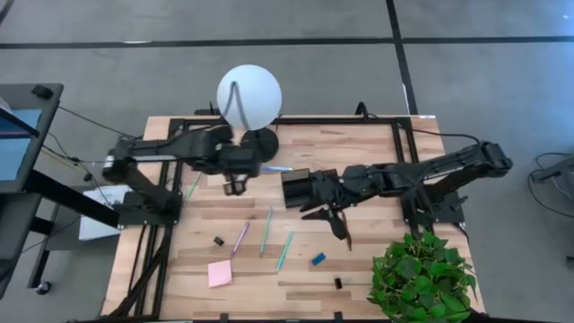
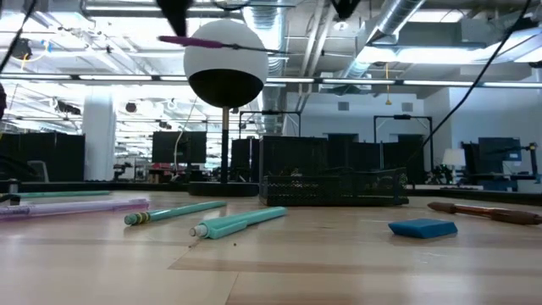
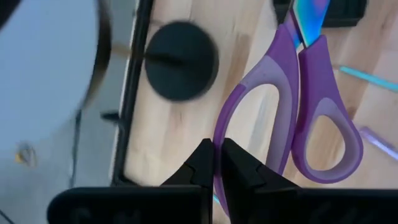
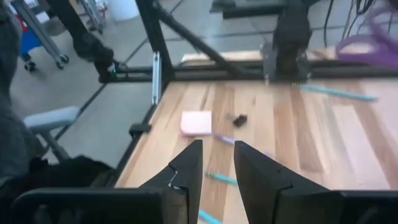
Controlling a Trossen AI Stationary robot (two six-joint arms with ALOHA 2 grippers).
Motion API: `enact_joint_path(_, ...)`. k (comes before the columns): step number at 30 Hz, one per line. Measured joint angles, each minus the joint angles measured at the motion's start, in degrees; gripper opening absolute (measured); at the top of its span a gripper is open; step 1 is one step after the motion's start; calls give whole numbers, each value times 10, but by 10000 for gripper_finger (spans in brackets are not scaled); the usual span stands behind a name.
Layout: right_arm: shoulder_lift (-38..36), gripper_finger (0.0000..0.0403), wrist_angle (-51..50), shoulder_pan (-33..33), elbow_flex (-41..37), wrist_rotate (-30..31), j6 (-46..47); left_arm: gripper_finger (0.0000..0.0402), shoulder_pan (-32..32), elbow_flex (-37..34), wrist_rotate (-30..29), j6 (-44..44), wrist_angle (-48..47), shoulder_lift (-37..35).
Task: Pick and place office supplies into organizer
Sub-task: Put the purple scissors into the black desk organizer
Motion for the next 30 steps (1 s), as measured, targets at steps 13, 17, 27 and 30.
enact_joint_path(13, -1, 88, 24, 118, -92, 76, 138, 1, 34, 121, -13, 190, 0, 176)
enact_joint_path(17, -1, 88, 26, 146, -105, 133, 147, 1, 41, 122, -65, 238, -1, 176)
enact_joint_path(27, -1, 88, 33, 174, -109, 205, 164, 1, 42, 121, -183, 312, 1, 175)
enact_joint_path(30, -1, 88, 37, 177, -109, 210, 164, 1, 43, 116, -226, 319, -1, 175)
